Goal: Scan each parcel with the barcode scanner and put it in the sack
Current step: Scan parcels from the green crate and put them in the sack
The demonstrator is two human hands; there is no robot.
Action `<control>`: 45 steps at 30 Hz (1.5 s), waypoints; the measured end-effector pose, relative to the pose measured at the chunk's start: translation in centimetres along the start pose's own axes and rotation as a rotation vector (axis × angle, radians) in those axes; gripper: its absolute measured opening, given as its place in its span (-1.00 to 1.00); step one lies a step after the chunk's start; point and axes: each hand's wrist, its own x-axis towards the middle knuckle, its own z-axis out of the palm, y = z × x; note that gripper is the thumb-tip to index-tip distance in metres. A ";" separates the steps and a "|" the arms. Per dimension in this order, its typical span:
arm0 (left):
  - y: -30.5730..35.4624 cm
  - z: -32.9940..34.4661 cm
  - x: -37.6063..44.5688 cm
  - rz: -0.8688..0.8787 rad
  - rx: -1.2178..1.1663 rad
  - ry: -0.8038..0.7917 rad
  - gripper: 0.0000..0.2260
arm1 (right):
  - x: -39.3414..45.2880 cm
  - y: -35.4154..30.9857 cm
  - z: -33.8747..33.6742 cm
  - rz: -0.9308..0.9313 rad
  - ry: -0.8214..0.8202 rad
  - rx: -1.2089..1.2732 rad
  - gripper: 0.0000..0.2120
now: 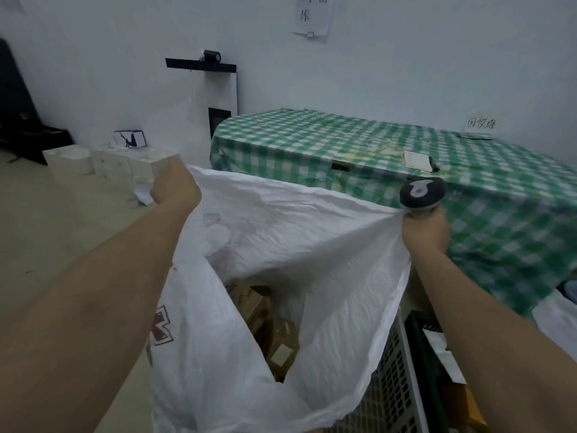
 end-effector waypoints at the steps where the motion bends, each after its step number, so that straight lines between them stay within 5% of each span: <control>1: -0.2 0.2 -0.1 0.055 0.068 0.020 -0.49 | 0.0 0.2 -0.4 0.020 0.001 0.025 -0.70; 4: 0.3 0.7 -1.0 0.333 0.373 0.067 -0.34 | -0.3 0.6 -1.8 0.033 -0.001 0.034 -0.69; 7: 1.5 1.3 -2.2 0.572 0.612 0.087 -0.40 | -0.9 1.4 -2.6 0.006 -0.005 0.036 -0.74; 10: 3.0 1.7 -3.9 0.558 0.718 0.057 -0.54 | -1.2 2.1 -2.8 0.008 -0.017 0.065 -0.76; 12: 3.9 2.0 -4.7 0.559 0.620 -0.008 -0.65 | -1.2 2.4 -2.9 0.034 -0.013 0.087 -0.78; 15: 5.1 2.4 -4.4 0.500 0.149 -0.009 -0.72 | -0.7 2.7 -2.9 0.064 0.006 0.127 -0.77; 19: 6.8 -0.7 -2.3 0.144 -0.462 0.149 -0.63 | 0.8 2.3 -2.8 0.092 0.089 0.152 -0.78; 26: 6.3 0.5 -1.8 0.192 -0.223 0.149 -0.72 | 0.3 1.9 -1.4 0.095 0.002 0.112 -0.76; 31: 6.7 1.1 -3.5 0.333 -0.077 0.220 -0.58 | -0.8 1.8 -3.3 0.071 -0.015 0.188 -0.71; 37: 9.6 1.0 -8.8 0.603 -0.228 0.189 -0.62 | -2.7 3.2 -8.1 0.013 -0.030 0.166 -0.73; 45: 16.2 2.6 -21.0 0.773 -0.571 -0.180 -0.66 | -6.3 8.7 -16.9 0.018 -0.134 0.177 -0.77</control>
